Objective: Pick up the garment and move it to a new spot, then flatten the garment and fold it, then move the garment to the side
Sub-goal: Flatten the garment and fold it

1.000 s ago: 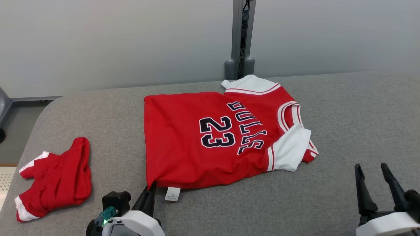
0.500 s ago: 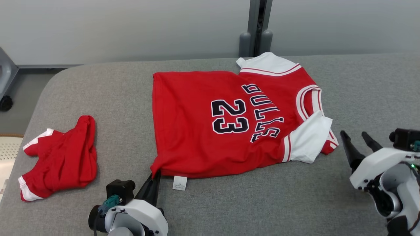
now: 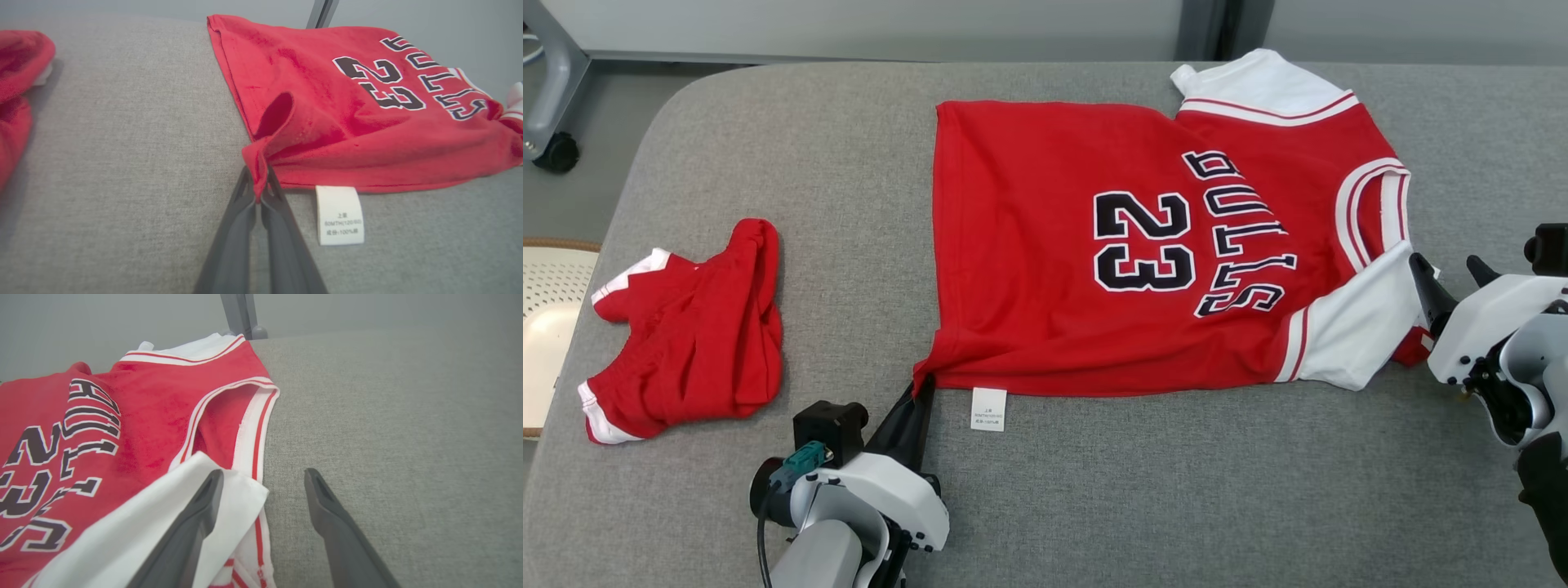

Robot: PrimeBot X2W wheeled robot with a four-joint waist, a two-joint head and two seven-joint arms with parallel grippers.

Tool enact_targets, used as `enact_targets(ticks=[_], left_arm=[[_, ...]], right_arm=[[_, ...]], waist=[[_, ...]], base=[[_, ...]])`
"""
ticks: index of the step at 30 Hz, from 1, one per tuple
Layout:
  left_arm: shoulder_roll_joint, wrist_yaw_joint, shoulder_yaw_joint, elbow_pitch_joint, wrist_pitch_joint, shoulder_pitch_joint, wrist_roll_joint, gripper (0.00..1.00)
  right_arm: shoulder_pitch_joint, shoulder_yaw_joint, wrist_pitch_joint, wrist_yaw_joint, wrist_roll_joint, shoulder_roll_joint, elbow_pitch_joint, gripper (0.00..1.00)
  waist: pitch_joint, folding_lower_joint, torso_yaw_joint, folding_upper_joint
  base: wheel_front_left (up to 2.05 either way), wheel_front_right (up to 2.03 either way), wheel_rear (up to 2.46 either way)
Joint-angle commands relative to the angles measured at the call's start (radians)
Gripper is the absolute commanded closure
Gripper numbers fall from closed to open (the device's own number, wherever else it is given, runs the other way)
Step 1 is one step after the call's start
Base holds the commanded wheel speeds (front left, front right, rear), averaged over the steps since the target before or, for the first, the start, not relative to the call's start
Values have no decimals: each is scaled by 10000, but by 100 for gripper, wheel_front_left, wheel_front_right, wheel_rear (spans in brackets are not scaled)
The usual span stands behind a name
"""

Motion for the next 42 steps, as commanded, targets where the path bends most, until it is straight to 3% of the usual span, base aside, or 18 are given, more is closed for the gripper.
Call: enact_targets(ticks=[1,15,16,17,18,19,20,31,42], left_arm=[[44,-38,1,-11,-10,-158,11,100],[44,-64,114,38,-10,-304,151,100],[42,-68,110,33,-10,-314,144,100],[42,-60,103,27,-10,-318,139,100],[42,-65,95,27,-10,-319,134,100],[42,-66,88,28,-10,-321,128,100],[42,-61,81,32,-10,-322,118,100],[42,6,21,105,-10,-209,-9,100],[41,109,6,103,-10,226,-170,100]], right_arm=[[-145,58,-100,-3,70,-78,110,0],[-883,1470,-443,-2,854,57,1179,0],[-904,1571,-441,-2,922,60,1217,19],[-935,1667,-451,-3,985,46,1241,59],[-974,1766,-474,-2,1024,19,1257,81],[-1010,1878,-519,-3,1061,-11,1274,97],[-1033,1977,-547,-3,1116,-37,1288,100],[-1146,2817,-1004,-3,1642,-254,1386,100],[-528,3470,-1601,-3,2392,-767,631,100]], waist=[[88,0,54,0],[312,0,39,0],[316,0,35,0],[321,0,34,0],[324,0,33,0],[326,0,33,0],[327,0,32,0],[99,0,4,0],[-978,0,-151,0]], base=[[0,0,0],[0,0,0],[0,0,0],[0,0,0],[0,0,0],[0,0,0],[0,0,0],[0,0,0],[0,0,0]])
